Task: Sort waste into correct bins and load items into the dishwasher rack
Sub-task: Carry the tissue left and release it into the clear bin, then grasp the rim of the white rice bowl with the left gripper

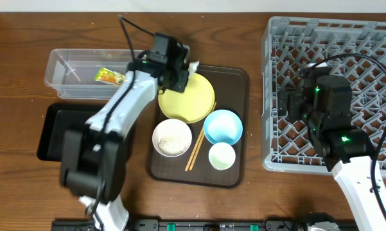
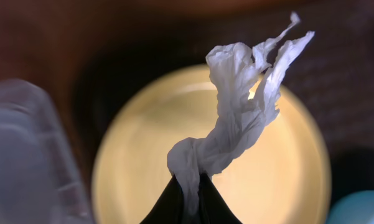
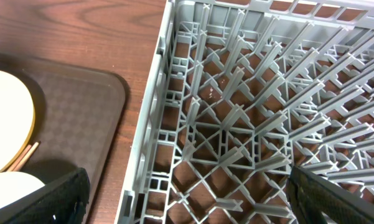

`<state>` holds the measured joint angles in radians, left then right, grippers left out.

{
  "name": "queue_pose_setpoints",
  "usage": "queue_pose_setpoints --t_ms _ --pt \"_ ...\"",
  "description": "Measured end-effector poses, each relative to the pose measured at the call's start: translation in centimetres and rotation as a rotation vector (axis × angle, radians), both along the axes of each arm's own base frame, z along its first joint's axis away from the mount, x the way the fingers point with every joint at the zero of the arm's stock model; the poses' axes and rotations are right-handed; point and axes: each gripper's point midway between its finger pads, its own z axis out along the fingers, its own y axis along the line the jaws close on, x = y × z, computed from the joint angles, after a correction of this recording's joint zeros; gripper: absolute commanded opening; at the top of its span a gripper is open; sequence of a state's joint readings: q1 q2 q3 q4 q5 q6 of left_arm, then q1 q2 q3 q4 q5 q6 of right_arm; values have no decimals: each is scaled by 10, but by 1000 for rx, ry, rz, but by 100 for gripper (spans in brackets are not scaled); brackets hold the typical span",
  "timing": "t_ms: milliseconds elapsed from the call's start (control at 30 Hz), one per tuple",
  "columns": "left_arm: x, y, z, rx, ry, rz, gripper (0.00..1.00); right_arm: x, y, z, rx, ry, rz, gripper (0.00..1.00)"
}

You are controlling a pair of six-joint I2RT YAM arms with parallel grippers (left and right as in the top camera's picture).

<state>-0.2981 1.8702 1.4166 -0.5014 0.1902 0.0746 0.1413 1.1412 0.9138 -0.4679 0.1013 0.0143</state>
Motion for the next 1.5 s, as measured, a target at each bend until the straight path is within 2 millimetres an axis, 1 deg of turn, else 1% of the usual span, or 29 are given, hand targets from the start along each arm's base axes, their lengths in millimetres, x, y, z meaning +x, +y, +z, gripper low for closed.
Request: queue_pose_setpoints --t_ms 67,100,167,233,300,367,433,467,533,567,600,633,667,833,933,1000,1067,1200,1267,1400,1500 --pt "3 9 28 2 -67 23 10 0 0 0 0 0 0 99" --pt "6 19 43 13 -107 51 10 0 0 0 0 0 0 99" --pt "10 38 62 37 -156 103 11 0 0 0 0 0 0 99" --pt "14 62 72 65 -186 163 11 0 0 0 0 0 0 99" --pt "17 86 73 93 -186 222 12 0 0 0 0 0 0 99" --pt "16 112 66 118 -156 284 13 0 0 0 0 0 0 99" --pt "14 132 59 129 -127 341 17 0 0 0 0 0 0 99" --pt "13 141 56 134 -110 367 24 0 0 0 0 0 0 99" --pt "9 155 49 140 -77 409 32 0 0 0 0 0 0 99" --pt "7 160 46 143 -63 423 37 0 0 0 0 0 0 99" --pt "6 163 44 146 -52 431 50 0 0 0 0 0 0 99" --pt "5 165 42 147 -45 443 52 0 0 0 0 0 0 99" --pt "5 166 41 146 -41 452 57 0 0 0 0 0 0 99" --pt "1 166 39 148 -26 456 65 0 0 0 0 0 0 99" --pt "-7 164 34 156 14 453 69 -1 0 -1 -1 7 0 99" --pt "-14 159 31 161 43 445 70 -3 0 -3 -3 18 0 99" --pt "-19 149 32 157 55 431 71 -4 -1 -5 -4 26 0 99" --pt "-28 110 42 91 59 365 71 -6 -1 -7 -6 40 0 99" --pt "-36 83 46 44 74 324 71 -8 -1 -9 -7 48 0 99" --pt "-58 40 44 5 139 259 71 -10 -1 -11 -8 59 0 99" --pt "-76 15 40 0 184 211 71 -12 -2 -13 -11 74 0 99"
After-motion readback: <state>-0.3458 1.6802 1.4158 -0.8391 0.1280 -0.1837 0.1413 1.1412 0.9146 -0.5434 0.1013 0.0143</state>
